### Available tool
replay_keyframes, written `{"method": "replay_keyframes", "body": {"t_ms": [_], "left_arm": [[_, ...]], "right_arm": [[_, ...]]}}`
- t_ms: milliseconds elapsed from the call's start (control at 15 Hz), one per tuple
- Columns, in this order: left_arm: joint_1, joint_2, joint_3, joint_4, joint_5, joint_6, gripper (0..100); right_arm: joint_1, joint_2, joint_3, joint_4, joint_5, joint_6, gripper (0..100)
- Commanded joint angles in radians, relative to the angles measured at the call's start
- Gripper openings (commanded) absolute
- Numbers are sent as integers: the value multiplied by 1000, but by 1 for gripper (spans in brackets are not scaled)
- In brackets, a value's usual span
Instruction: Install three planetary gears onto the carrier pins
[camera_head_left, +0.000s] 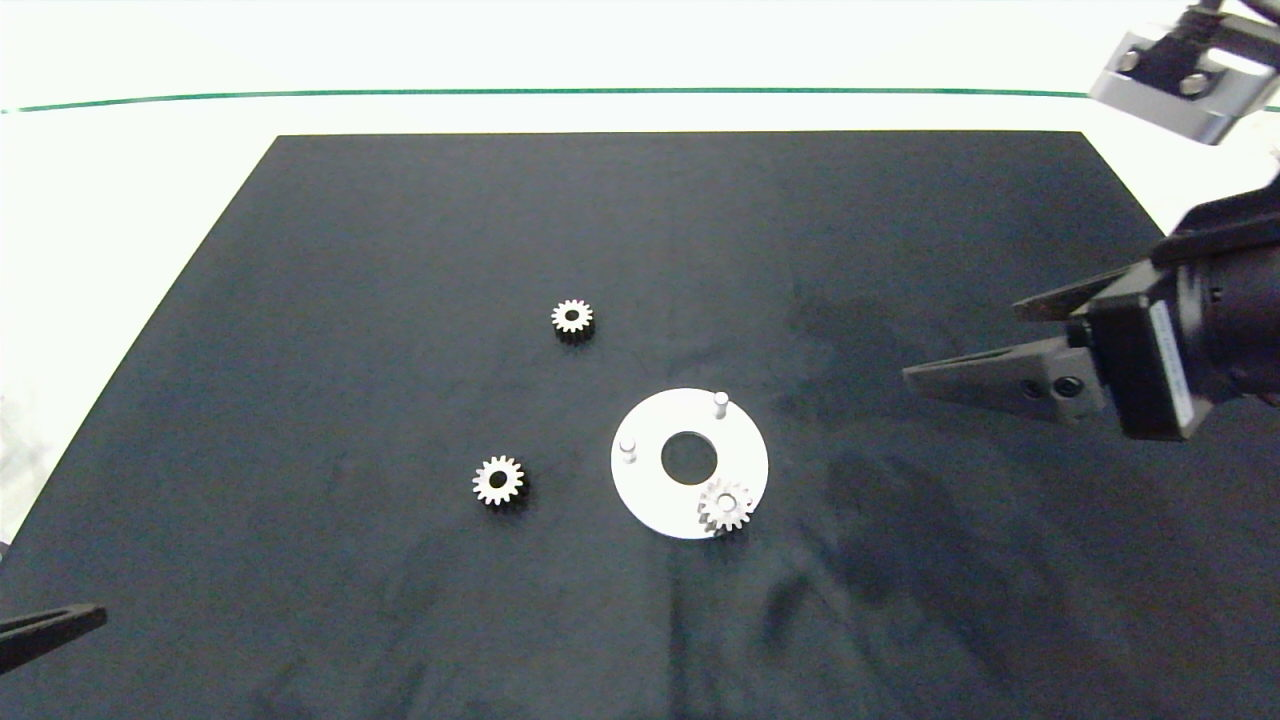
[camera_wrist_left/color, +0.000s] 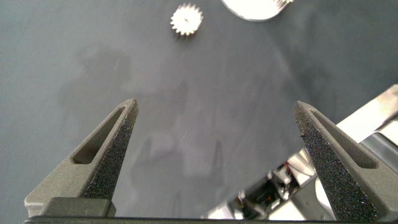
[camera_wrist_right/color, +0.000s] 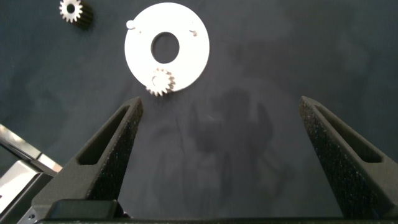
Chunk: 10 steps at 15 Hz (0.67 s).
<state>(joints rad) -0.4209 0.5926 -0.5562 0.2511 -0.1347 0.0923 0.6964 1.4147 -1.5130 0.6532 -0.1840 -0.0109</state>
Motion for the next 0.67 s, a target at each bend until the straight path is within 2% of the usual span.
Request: {"method": "replay_keyframes", "body": {"t_ms": [67, 267, 533, 667], "left_arm": [[-32, 144, 44, -138, 0, 3, 100], [-32, 270, 47, -260, 6, 6, 100], [-36, 360, 67, -277, 7, 0, 100], [-33, 428, 76, -355, 7, -13, 100]], "right_arm": [[-20, -112, 48, 3, -2, 6, 100], [-20, -148, 54, 5, -2, 6, 100], [-20, -168, 62, 5, -2, 6, 100], [-20, -171, 68, 3, -2, 6, 100]]}}
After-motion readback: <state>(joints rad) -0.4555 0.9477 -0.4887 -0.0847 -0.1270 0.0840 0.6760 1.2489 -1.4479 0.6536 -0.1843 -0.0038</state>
